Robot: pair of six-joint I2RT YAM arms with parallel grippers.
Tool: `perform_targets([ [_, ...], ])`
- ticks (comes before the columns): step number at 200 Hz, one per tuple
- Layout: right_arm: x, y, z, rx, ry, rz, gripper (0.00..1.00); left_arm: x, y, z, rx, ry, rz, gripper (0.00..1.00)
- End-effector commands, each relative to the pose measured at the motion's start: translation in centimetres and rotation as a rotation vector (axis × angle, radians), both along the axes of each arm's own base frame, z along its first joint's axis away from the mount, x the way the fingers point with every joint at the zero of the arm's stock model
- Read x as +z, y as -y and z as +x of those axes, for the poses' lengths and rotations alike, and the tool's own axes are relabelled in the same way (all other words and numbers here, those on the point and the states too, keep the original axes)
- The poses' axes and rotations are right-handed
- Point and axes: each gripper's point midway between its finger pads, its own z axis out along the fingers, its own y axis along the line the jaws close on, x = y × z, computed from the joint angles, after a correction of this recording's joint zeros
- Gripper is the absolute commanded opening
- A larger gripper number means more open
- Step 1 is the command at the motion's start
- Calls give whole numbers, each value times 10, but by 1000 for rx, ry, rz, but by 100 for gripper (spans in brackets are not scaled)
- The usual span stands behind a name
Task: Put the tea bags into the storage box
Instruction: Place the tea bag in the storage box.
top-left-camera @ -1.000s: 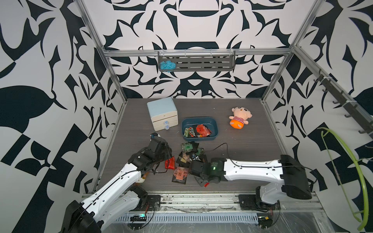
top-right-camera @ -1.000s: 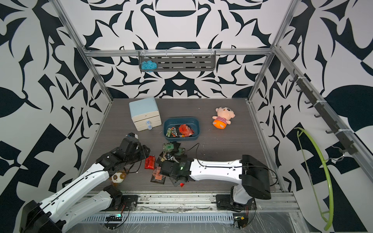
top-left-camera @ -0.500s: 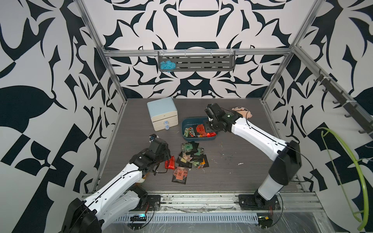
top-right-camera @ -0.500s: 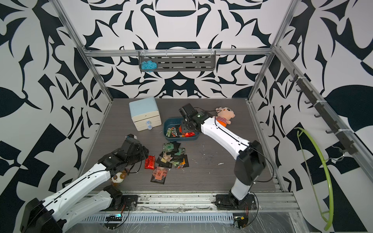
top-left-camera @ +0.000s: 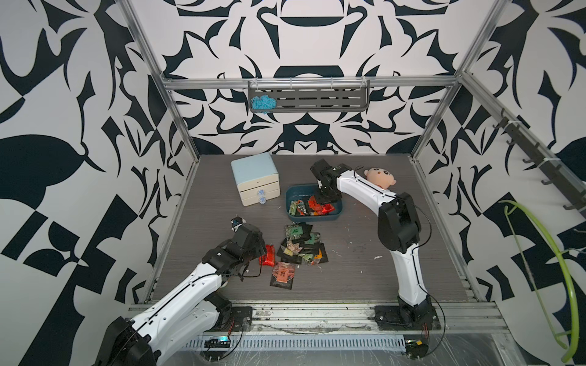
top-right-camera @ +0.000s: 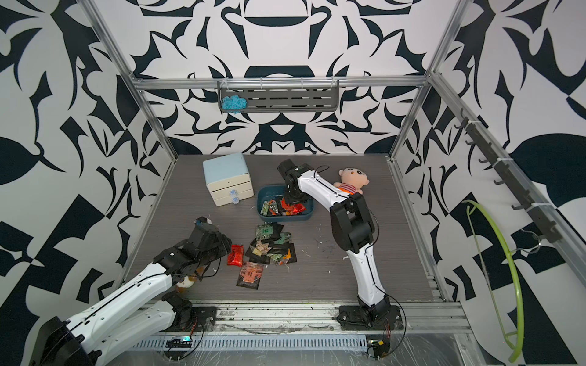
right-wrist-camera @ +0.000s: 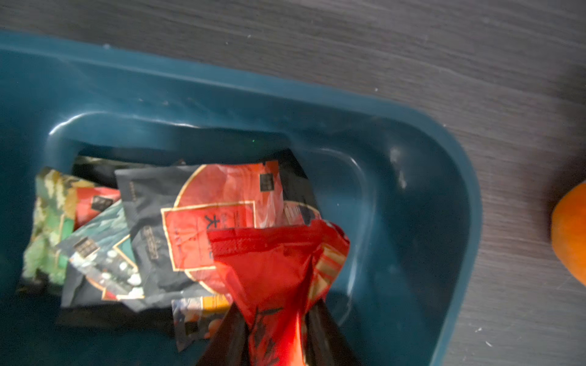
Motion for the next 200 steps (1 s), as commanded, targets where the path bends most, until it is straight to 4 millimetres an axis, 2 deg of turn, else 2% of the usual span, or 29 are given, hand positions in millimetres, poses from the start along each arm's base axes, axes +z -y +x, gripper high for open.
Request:
perform_targets([
  [1, 18, 6, 5, 13, 34, -40, 35, -8, -2, -1, 20, -13, -3, 54],
  [26, 8, 7, 4, 13, 11, -56, 37, -12, -5, 0, 31, -15, 15, 54],
  [35, 8, 15, 7, -1, 28, -96, 38, -14, -6, 0, 33, -20, 23, 55],
  [82, 29, 20, 10, -9, 65, -100, 53, -8, -2, 5, 27, -12, 19, 55],
  [112, 55, 24, 9, -6, 93, -98, 66, 6, 1, 11, 17, 15, 18, 55],
  [143, 97, 32, -2, -7, 143, -72, 67, 20, 5, 19, 16, 45, 7, 55],
  [167, 129, 27, -19, 17, 189, 24, 67, 31, 13, 27, 13, 71, -28, 55],
  [181, 147, 16, -35, 35, 203, 129, 67, 36, 19, 30, 9, 77, -59, 55],
  [200, 161, 7, -57, 52, 225, 243, 67, 39, 27, 32, 0, 77, -96, 55],
])
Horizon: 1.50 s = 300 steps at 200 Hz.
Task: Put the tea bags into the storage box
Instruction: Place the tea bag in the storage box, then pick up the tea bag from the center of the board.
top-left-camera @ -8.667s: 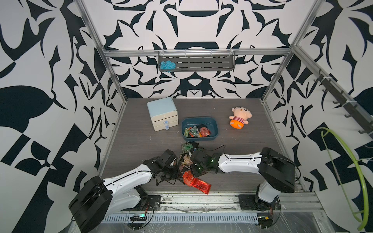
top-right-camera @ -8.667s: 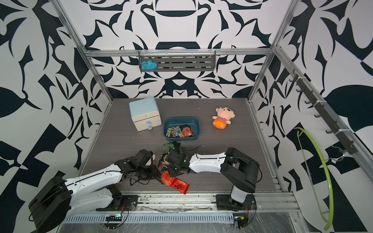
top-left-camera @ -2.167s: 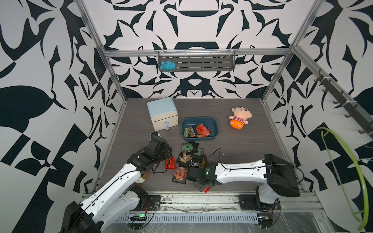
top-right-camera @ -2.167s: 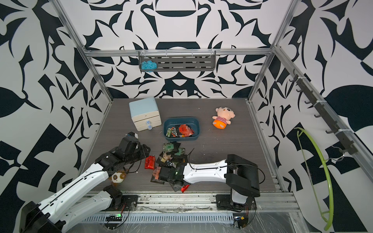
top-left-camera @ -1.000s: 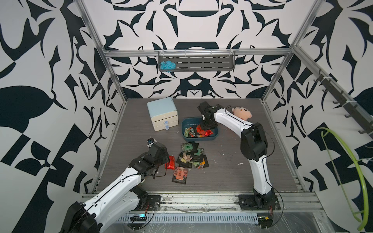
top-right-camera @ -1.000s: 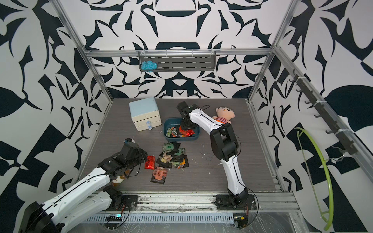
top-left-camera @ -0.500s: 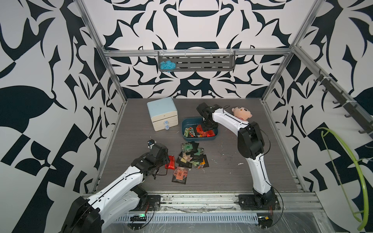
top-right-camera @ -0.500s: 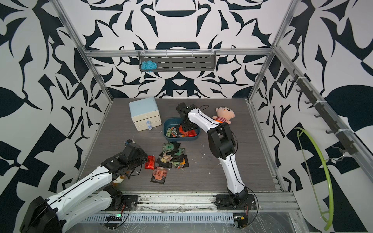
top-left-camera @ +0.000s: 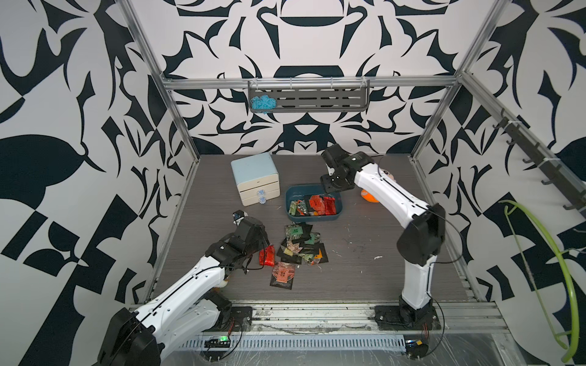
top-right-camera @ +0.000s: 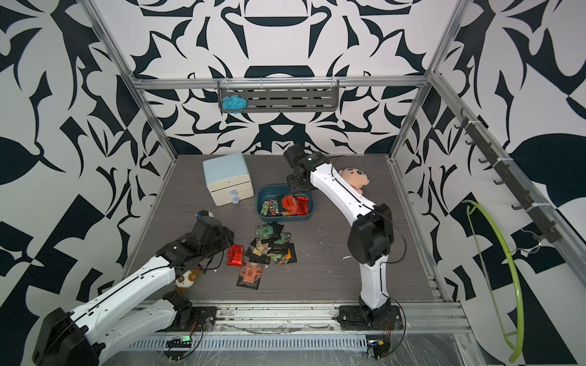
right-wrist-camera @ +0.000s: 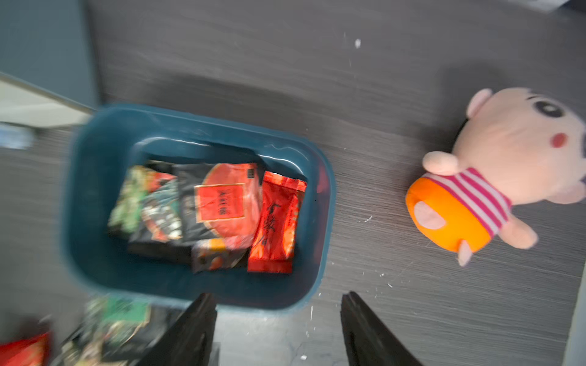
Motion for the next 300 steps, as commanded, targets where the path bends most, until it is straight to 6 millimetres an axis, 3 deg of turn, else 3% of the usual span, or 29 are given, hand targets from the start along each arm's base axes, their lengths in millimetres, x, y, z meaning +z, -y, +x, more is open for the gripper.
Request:
perform_targets([
  [1, 26, -16, -29, 52, 26, 155, 67, 13, 12, 8, -13, 25, -60, 55],
  [28, 37, -25, -61, 79, 56, 322, 67, 11, 16, 9, -4, 19, -94, 55],
  [53, 33, -33, -85, 96, 63, 447, 67, 9, 20, 11, 9, 16, -132, 55],
  [124, -57, -62, -140, 121, -98, 469, 66, -2, 30, 23, 32, -28, -223, 55],
  [149, -83, -67, -142, 94, -127, 434, 63, -3, 30, 26, 36, -23, -229, 55],
  [191, -111, -70, -124, 9, -126, 397, 53, -7, 34, 33, 41, -30, -231, 55],
  [251, -121, -93, -106, 20, -143, 395, 36, -10, 52, 43, 21, -69, -279, 52],
  [278, -126, -95, -101, 18, -140, 380, 34, -10, 63, 50, 8, -75, -318, 50],
  [282, -127, -96, -101, 17, -143, 378, 34, -20, 63, 51, 11, -103, -308, 49],
  [300, -131, -99, -100, 16, -157, 379, 32, -28, 70, 51, -1, -141, -320, 47],
])
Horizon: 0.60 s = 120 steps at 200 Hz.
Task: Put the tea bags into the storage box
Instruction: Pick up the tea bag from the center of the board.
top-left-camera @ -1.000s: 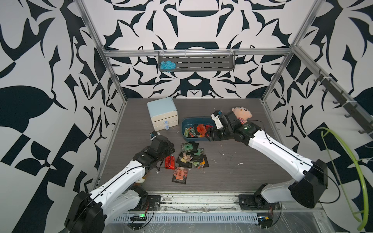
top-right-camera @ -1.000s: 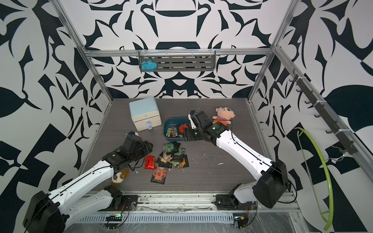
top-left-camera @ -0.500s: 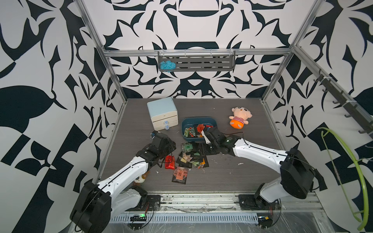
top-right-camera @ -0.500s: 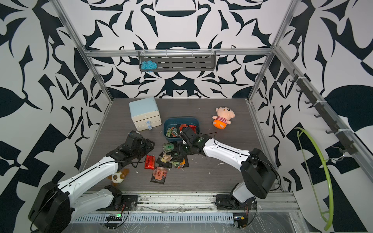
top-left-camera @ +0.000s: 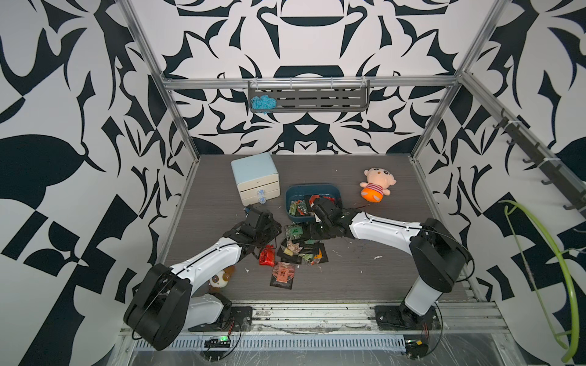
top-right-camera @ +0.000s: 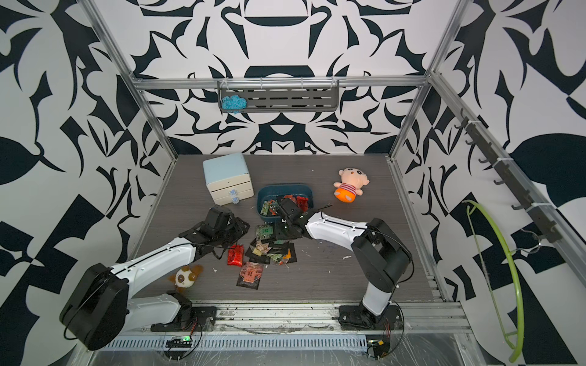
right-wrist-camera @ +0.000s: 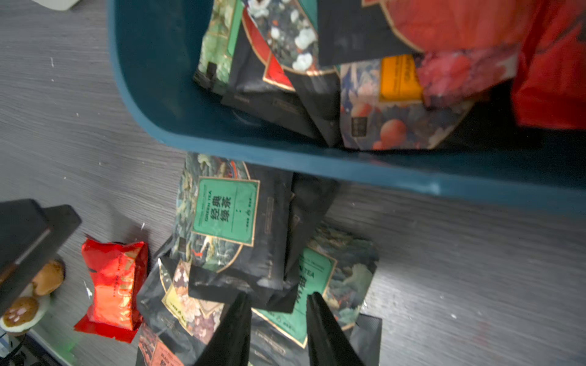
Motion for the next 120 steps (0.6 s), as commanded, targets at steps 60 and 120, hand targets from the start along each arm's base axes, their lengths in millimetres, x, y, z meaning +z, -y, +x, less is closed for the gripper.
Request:
perform_targets([
  [60, 1, -19, 13, 12, 23, 25, 27, -20, 20, 2, -39, -75, -81, 38],
  [120, -11, -22, 12, 24, -2, 10, 24, -32, 29, 3, -62, -106, -99, 33],
])
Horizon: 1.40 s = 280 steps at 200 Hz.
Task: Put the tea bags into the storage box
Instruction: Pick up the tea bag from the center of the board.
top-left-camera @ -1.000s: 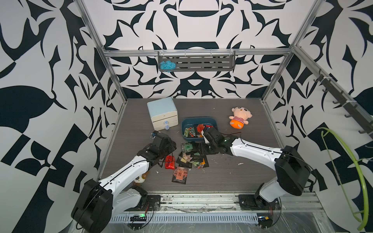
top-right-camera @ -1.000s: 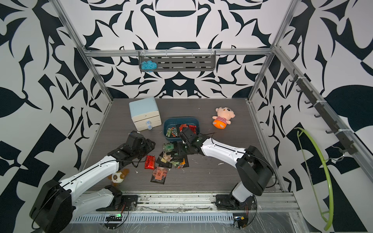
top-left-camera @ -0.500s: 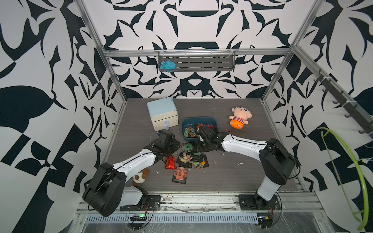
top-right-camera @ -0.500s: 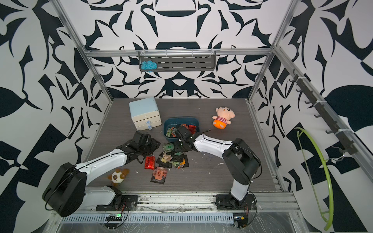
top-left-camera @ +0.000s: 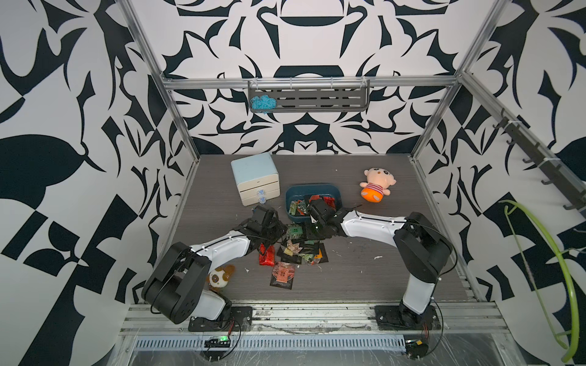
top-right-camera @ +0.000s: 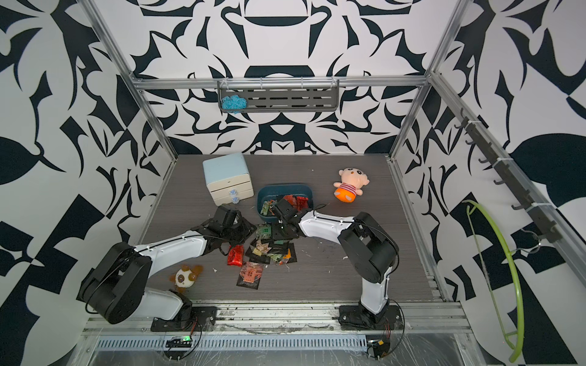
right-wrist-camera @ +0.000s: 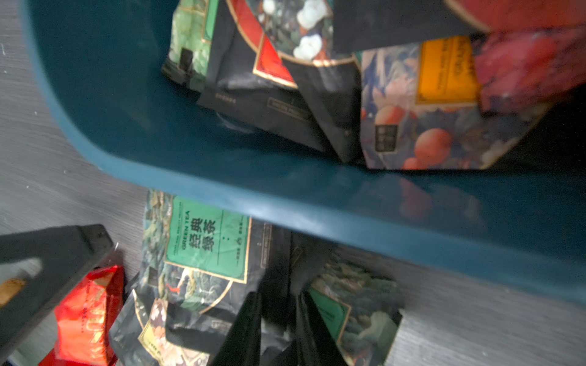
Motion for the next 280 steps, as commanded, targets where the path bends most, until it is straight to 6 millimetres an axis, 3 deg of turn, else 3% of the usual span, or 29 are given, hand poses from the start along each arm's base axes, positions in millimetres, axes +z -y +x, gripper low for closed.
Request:
perform_targets([
  [1, 16, -12, 7, 15, 36, 37, 24, -7, 3, -1, -9, -20, -13, 33],
  [48, 14, -13, 7, 20, 30, 32, 23, -10, 7, 2, -18, -26, -18, 32],
  [155, 11, -13, 7, 25, 28, 29, 23, -6, 21, 6, -48, -28, -77, 17],
  [226, 13, -12, 5, 25, 30, 32, 23, -13, 28, 8, -56, -43, -96, 14],
  [280, 16, -7, 6, 14, 41, 22, 23, -12, 31, 8, -68, -49, -112, 2],
])
